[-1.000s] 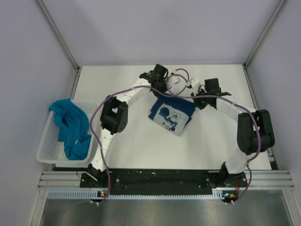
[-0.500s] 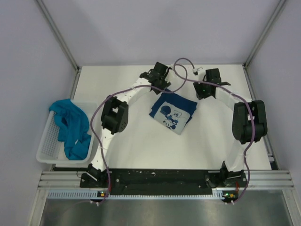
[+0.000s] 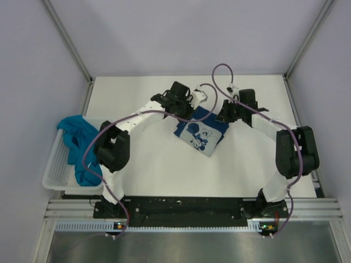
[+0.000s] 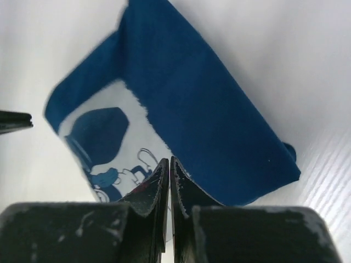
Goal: Fold and stack the t-shirts
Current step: Fold the long partially folded tshirt into a neat square, then smooth out wrinkles on the folded tshirt
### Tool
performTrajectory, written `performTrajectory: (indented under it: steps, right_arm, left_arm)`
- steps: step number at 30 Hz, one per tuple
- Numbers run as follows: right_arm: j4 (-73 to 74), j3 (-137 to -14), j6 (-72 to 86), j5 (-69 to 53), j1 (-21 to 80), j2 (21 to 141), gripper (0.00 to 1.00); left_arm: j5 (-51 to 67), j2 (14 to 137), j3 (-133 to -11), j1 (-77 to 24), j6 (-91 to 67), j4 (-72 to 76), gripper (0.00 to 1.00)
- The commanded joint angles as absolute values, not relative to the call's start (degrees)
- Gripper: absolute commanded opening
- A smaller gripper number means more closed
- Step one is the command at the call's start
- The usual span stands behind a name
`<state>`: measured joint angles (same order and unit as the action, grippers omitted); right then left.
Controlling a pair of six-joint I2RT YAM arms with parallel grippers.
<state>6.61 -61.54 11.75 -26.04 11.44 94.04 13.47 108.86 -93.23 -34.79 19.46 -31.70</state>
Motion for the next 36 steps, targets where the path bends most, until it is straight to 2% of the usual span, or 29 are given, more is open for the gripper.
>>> performTrajectory:
  steps: [1, 11, 17, 20, 22, 26, 29, 36]
  right_arm:
    - [2.89, -60.73, 20.3, -26.2, 10.55, 101.59, 0.01]
    - [10.28, -63.98, 19.86, -22.22, 6.42, 110.3, 0.0]
    - [15.46, -70.03, 17.15, -19.17, 6.06, 110.75, 0.0]
    - [20.55, -75.22, 14.16, -18.19, 6.06, 109.6, 0.05]
    - [23.54, -77.77, 12.4, -17.67, 6.24, 107.85, 0.13]
    - [25.49, -74.37, 12.12, -14.94, 6.77, 99.43, 0.48]
    - [25.31, -68.05, 14.76, -16.69, 6.77, 93.8, 0.65]
    - [14.08, -54.24, 24.68, -24.34, 6.77, 90.08, 0.7]
  left_arm:
    - [16.18, 115.65, -92.37, -34.45, 15.73, -34.62, 0.02]
    - [13.27, 117.87, -86.58, -30.94, 12.48, -36.13, 0.02]
    - [16.52, 112.16, -85.34, -31.03, 13.44, -39.72, 0.2]
    - [17.13, 108.29, -84.64, -31.02, 15.63, -41.65, 0.29]
    - [18.8, 106.53, -84.64, -31.03, 17.13, -44.02, 0.33]
    - [18.46, 103.28, -81.23, -30.85, 18.11, -41.86, 0.42]
    - [14.77, 104.32, -79.01, -30.24, 17.14, -37.1, 0.46]
    - [13.1, 110.21, -79.72, -30.15, 15.47, -30.6, 0.46]
